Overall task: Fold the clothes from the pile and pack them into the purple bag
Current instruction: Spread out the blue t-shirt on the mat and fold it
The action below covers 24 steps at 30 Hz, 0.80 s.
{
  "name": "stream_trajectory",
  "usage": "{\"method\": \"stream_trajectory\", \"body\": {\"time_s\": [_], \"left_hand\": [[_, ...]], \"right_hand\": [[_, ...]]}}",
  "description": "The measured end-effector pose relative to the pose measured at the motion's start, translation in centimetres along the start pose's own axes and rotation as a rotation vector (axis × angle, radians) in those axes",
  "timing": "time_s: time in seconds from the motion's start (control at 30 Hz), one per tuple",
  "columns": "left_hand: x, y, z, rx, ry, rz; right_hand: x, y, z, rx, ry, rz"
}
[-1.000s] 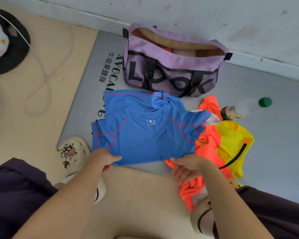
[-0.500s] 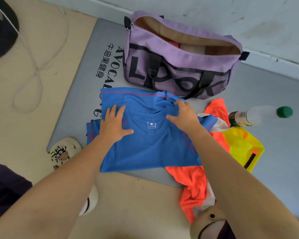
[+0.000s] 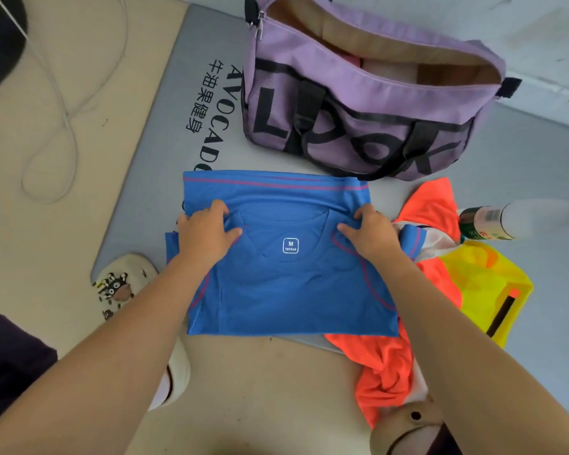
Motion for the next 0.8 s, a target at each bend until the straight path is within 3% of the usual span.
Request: {"method": "stream_trajectory", "body": {"time_s": [0.1,0.17,0.3,0.4,0.47,0.6,0.73,0.8], "left_hand": [[-0.5,-0.2,1.1,-0.015,0.150,0.024],[-1.2,-0.2,1.5,0.045,0.213,-0.107],[-3.6,0.6,2.4,0.079,0.264,-0.531],[-4.5,0.4,3.6,0.062,0.221,-0.627],[-4.2,-0.4,4.1,0.061,0.179,-0.574],[-2.7,-0.7,5.2,0.058,0.168,-0.235],[-4.1,-0.8,6.2,0.107,-0.126,-0.239],[-4.3,-1.4,6.7,0.165,-0.174,-0.235]], "right_hand": [[-0.3,0.5,0.4,0.010,0.115,-0.090],[-1.0,0.8,0.5,-0.040,0.150,-0.059],[-4.0,1.5,0.6,-0.197,0.126,0.299],[-4.8,2.1,1.7,-0.215,0.103,0.497],[-4.0,2.5,2.9,-0.207,0.092,0.346],[-2.2,2.2,4.3,-0.156,0.058,0.014],[-3.6,2.1,4.5,-0.217,-0.199,0.174],[-3.3,2.2,4.8,-0.213,-0.167,0.180]]}}
Point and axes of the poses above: each hand's wrist, its own z-axis towards the middle knuckle, its own x-axis out of the palm, y = z × x, the point moved 6 cm from there along z, towards the middle knuckle, and after that the axes turned 4 degrees about y, right-handed, at the moved point
